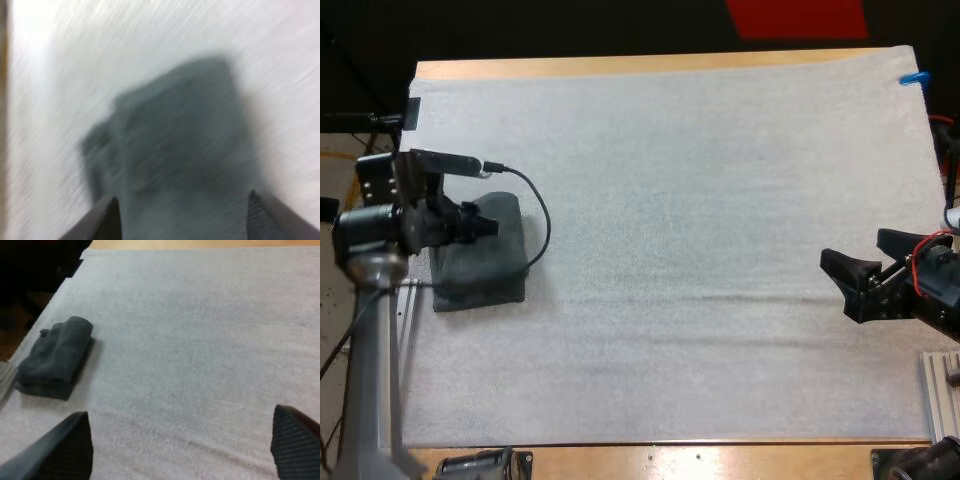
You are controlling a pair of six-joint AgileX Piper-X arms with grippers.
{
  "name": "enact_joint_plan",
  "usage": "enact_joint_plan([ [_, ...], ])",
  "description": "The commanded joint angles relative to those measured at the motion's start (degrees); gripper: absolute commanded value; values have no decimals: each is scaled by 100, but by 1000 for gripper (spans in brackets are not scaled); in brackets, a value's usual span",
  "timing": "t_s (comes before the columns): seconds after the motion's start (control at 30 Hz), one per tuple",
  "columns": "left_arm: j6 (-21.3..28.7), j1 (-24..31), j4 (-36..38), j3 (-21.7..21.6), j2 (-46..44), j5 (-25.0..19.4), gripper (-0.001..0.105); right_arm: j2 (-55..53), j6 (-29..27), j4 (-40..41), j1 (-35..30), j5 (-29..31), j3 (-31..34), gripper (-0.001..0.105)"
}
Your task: Pick towel from pile fold and stack
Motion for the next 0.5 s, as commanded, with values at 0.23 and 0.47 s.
enact_joint_plan([
  [0.23,-226,-22,-483,-29,-927,1969,52,173,115,-81,-2,-287,2,71],
  [0.47,-226,-277,-279,-29,-1174,1976,52,1013,171,-124,-2,-209,108,71],
])
